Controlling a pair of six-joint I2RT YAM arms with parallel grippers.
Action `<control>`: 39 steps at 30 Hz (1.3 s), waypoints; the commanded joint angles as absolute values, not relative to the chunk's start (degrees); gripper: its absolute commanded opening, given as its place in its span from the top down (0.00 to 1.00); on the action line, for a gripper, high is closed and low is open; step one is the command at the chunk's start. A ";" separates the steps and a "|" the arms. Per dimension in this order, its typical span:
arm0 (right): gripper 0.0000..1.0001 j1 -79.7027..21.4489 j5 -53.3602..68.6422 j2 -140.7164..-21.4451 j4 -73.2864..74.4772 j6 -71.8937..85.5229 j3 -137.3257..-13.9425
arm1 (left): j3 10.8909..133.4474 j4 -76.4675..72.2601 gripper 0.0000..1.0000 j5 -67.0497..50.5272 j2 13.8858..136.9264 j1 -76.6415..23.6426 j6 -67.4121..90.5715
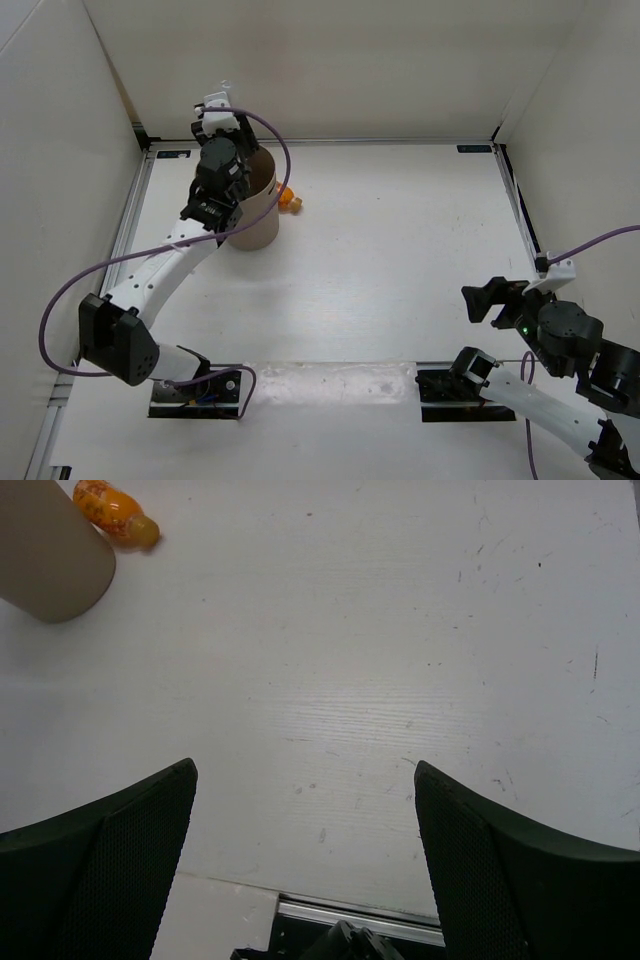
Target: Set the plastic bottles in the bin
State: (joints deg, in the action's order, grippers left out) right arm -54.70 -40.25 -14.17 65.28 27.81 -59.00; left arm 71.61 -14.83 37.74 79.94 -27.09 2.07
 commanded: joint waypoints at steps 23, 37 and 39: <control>0.10 -53.17 -39.64 -15.11 60.73 24.96 -56.87 | 77.14 11.57 0.00 34.55 70.33 -23.56 10.37; 0.10 -55.81 -35.15 -34.33 51.29 23.84 -68.23 | 64.96 49.04 0.00 28.91 37.54 -23.29 16.70; 0.10 -55.55 -34.98 -37.51 45.56 20.14 -65.58 | 61.98 50.01 0.00 29.96 35.96 -23.47 15.91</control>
State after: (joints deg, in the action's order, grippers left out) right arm -55.22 -36.14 -32.12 57.06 24.93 -68.36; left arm 67.33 42.06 30.46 33.89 -23.57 15.70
